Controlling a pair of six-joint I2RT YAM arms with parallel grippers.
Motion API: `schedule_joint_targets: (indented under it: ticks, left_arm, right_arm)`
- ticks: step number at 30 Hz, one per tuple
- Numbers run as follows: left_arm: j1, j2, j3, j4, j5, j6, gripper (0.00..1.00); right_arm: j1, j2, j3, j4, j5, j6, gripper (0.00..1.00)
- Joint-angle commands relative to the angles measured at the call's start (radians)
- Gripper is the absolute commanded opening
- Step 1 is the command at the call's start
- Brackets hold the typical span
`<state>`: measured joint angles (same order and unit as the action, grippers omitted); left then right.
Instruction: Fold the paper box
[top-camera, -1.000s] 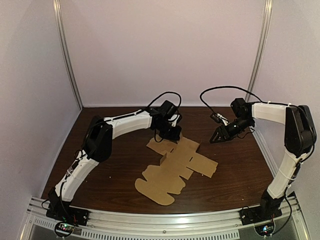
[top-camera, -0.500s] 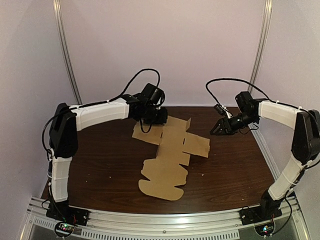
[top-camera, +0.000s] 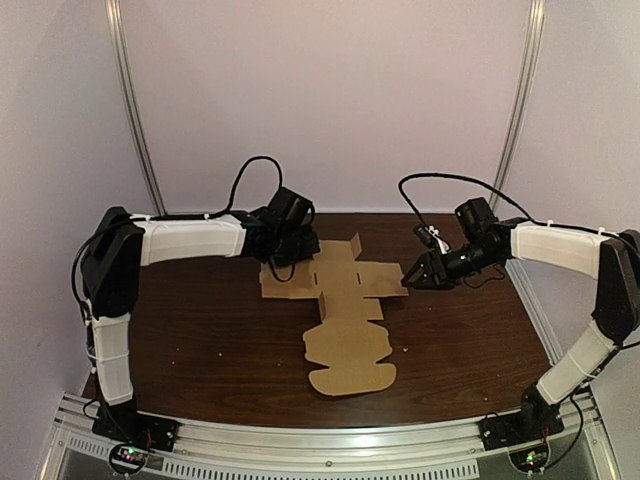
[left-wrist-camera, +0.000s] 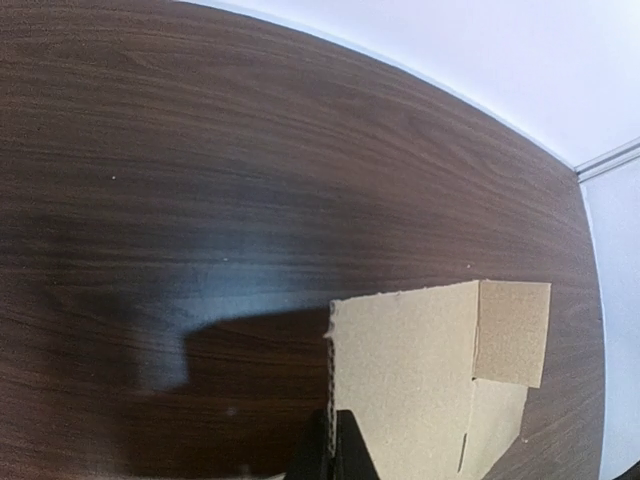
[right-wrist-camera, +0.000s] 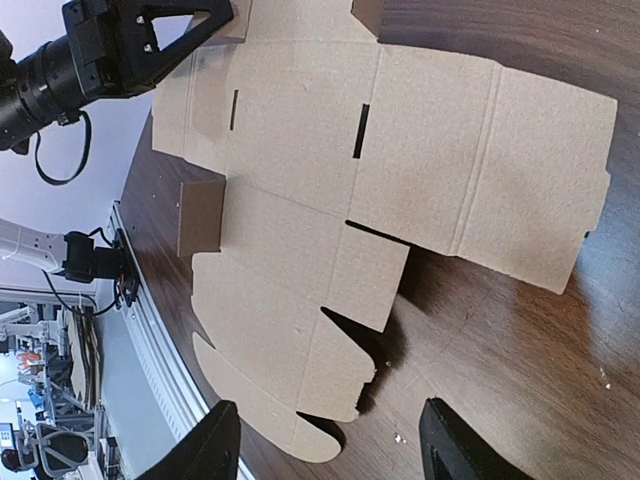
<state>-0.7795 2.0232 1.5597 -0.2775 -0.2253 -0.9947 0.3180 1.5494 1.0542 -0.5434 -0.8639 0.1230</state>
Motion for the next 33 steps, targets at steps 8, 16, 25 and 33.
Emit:
schedule_joint_targets:
  ticks: [8,16,25,33]
  left_arm:
    - [0.009,-0.115,-0.129,0.243,-0.018,-0.094,0.00]
    - [0.009,-0.124,-0.171,0.271,0.014,-0.115,0.00]
    - [0.009,-0.133,-0.196,0.323,0.027,-0.130,0.00]
    - [0.008,-0.133,-0.204,0.335,0.035,-0.137,0.00]
  right_arm:
    - [0.058,0.147,0.043,0.070,0.019,0.035,0.63]
    - [0.087,0.227,0.091,0.064,0.030,0.015,0.64]
    - [0.093,0.287,0.116,0.061,0.050,0.012,0.65]
    - [0.095,0.374,0.152,0.093,-0.038,0.033,0.65]
